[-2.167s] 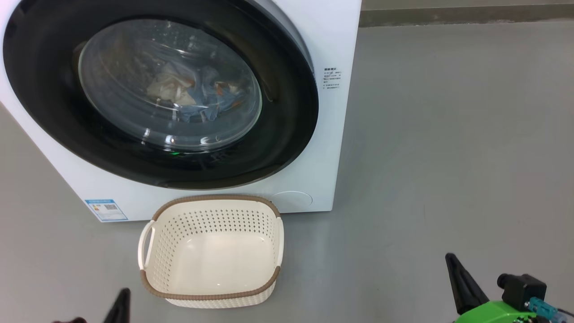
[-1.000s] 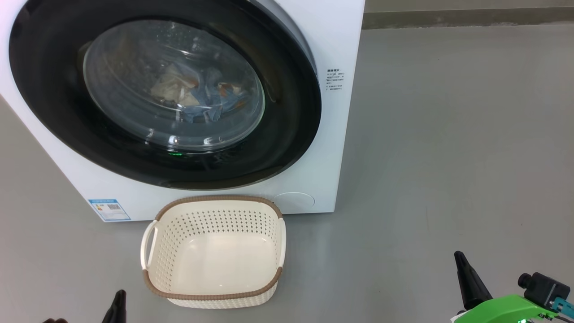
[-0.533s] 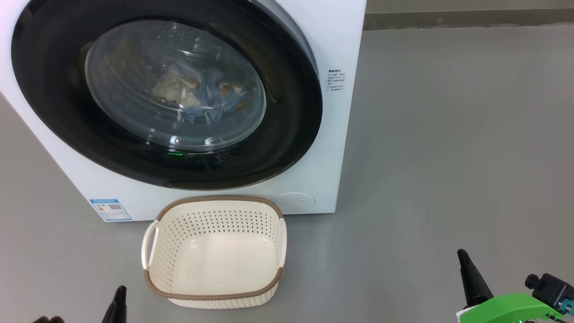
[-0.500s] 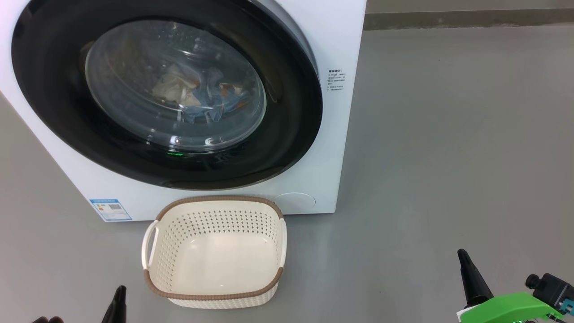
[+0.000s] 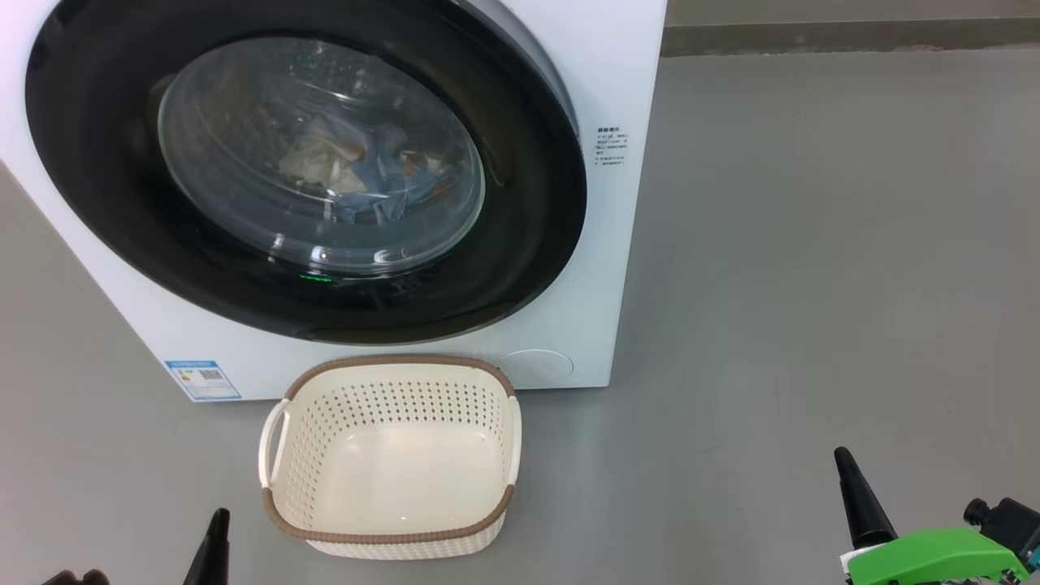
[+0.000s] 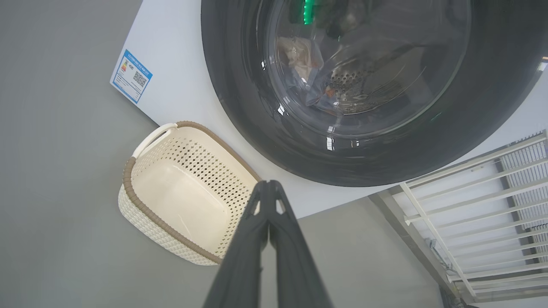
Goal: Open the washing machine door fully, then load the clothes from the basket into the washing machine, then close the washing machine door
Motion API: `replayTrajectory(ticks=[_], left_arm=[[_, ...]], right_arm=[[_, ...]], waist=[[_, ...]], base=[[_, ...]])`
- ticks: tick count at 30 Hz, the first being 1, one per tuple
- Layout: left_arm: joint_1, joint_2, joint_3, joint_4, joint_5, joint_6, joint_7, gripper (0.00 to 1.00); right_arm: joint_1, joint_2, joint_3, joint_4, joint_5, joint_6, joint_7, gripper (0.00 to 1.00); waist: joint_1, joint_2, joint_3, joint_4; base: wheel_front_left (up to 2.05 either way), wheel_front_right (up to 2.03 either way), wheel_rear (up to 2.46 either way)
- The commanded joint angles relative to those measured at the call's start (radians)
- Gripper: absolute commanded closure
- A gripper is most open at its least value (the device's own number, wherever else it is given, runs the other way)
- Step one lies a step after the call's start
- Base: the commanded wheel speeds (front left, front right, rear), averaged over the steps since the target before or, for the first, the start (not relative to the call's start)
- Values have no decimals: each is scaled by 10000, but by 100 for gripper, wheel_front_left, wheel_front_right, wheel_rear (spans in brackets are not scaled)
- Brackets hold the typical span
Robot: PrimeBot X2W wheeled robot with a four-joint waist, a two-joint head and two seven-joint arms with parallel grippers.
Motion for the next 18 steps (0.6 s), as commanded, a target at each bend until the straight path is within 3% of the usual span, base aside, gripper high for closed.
replayTrajectory(ticks=[1, 18], left_arm=[[-488, 88, 328, -268, -314, -11, 80, 100], [-691, -173, 653, -297, -1708, -13, 550, 100]], right_arm=[[-387, -22, 45, -323, 325, -6, 103, 100], [-439, 70, -107, -521, 1881, -8, 576, 100]], waist=[[-1, 0, -4, 5], [-1, 0, -30, 45]], base=[[0, 0, 0], [0, 0, 0]])
